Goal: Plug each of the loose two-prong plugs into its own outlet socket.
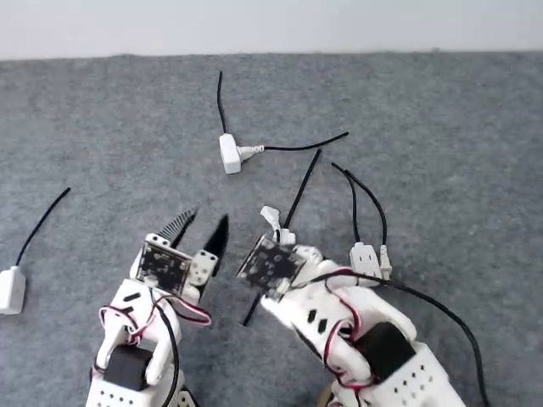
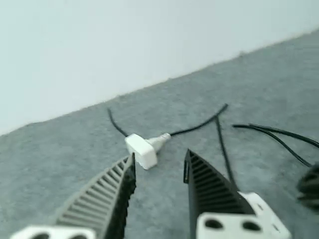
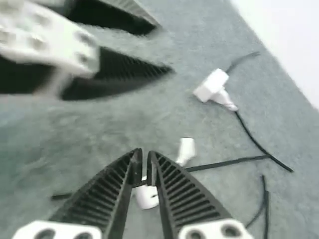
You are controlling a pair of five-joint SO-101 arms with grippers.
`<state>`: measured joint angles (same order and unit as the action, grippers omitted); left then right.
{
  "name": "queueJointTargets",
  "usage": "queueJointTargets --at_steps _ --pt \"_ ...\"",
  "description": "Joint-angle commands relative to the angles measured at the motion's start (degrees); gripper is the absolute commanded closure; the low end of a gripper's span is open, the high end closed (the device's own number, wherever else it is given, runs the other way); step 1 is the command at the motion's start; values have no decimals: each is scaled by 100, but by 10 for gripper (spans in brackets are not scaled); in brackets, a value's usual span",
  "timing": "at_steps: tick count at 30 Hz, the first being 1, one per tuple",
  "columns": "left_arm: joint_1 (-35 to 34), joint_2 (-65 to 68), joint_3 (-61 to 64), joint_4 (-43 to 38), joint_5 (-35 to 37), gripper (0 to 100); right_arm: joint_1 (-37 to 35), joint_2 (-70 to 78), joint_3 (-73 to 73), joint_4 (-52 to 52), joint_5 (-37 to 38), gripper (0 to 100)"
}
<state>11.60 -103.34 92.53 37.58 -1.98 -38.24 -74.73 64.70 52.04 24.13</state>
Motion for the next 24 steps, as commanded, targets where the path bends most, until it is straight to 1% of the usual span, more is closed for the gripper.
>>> queueJointTargets --at_steps 1,2,4,8,11,14,19,22,24 --pt "-387 -70 330 -993 -62 838 479 -31 334 -910 -193 986" --pt "-413 -44 400 -1160 -53 838 505 -22 466 -1095 -343 981" --pt "-413 18 391 -1187 -53 838 497 -22 686 -1393 -589 948" --pt "-413 97 391 -1222 -53 838 523 -22 1037 -1903 -888 832" --pt "-413 123 391 -1336 -53 839 611 -31 1477 -2519 -1196 773" --pt "-404 123 391 -1336 -53 839 620 -40 2031 -3301 -1424 768" --pt "-378 123 400 -1319 -53 839 593 -57 2787 -4523 -1433 768" --pt "-369 123 400 -1213 -79 840 558 -40 3033 -4866 -1433 768" --pt "-360 123 400 -1178 -79 840 453 -40 3095 -4901 -1424 768"
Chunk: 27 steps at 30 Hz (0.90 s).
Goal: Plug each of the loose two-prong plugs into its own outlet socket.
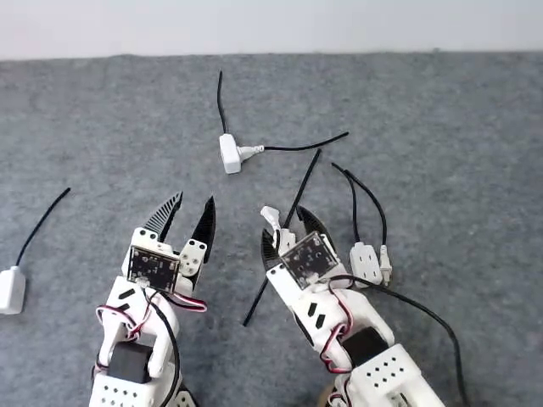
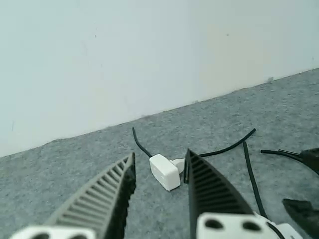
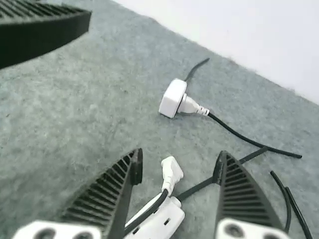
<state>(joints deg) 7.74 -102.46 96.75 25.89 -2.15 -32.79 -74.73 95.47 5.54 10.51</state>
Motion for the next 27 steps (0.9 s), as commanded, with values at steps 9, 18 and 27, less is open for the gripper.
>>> queueJointTargets --at_steps 9,18,27 --pt "26 35 -22 0 -62 840 -13 -31 -79 -189 -62 768" --pt "26 35 -22 9 -70 840 136 -22 -1011 1437 -501 768" --pt "26 35 -22 9 -79 840 198 664 -1591 1789 -563 768"
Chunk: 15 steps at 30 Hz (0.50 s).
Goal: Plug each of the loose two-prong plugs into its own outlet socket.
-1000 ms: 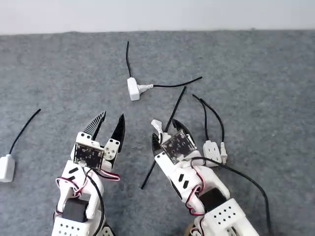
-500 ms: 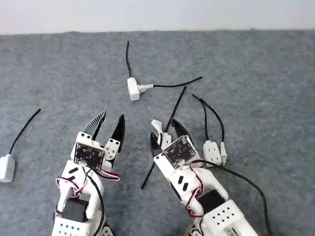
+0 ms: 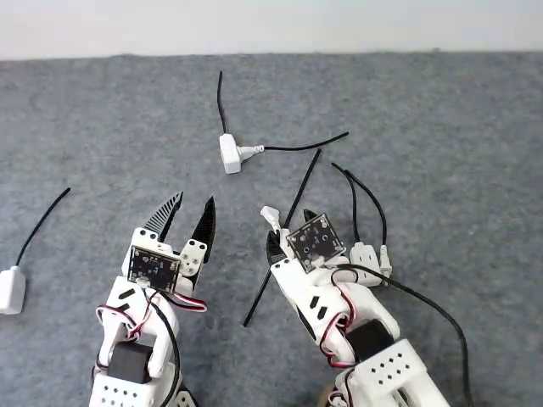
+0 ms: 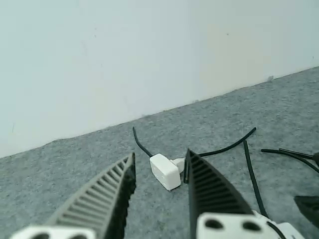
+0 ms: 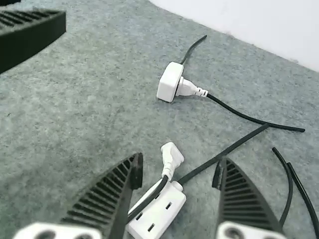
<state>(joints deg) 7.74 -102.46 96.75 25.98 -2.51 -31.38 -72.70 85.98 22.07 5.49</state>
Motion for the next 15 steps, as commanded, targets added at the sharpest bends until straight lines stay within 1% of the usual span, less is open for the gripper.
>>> queueJointTargets --at_steps 1,5,11,13,15 --pt "26 35 -22 0 -44 840 75 804 -844 171 -62 768" --pt "26 35 -22 0 -44 840 119 2633 -1741 163 -53 768" --pt "26 35 -22 -9 -44 840 418 5543 -3367 233 -62 768" --pt "26 35 -22 -9 -44 840 444 6220 -3982 629 -62 768" --pt "26 35 -22 -9 -44 840 418 6695 -4571 1253 -62 768"
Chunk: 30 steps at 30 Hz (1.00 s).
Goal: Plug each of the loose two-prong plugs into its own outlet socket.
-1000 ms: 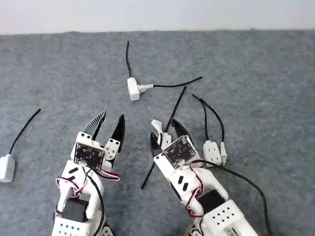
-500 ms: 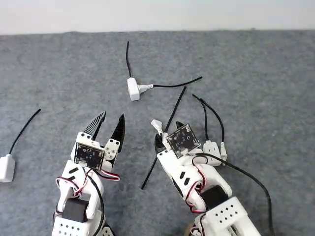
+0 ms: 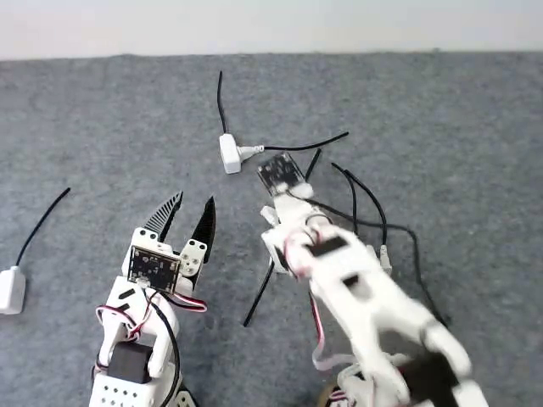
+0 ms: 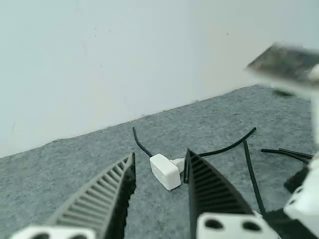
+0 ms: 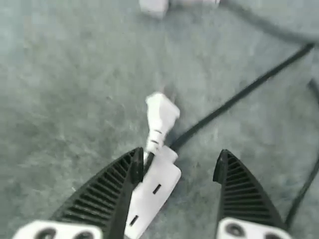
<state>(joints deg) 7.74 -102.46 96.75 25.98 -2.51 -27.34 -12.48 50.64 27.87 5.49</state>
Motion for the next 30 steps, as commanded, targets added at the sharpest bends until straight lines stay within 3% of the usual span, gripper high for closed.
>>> queueJointTargets --at_steps 1,5,30 --pt "26 35 -22 -18 -44 840 13 848 -1292 936 -70 768" --pt "26 35 -22 -18 -44 840 13 1279 -1846 1464 -70 767" --pt "26 35 -22 -9 -44 840 -171 1393 -2163 1376 -26 766"
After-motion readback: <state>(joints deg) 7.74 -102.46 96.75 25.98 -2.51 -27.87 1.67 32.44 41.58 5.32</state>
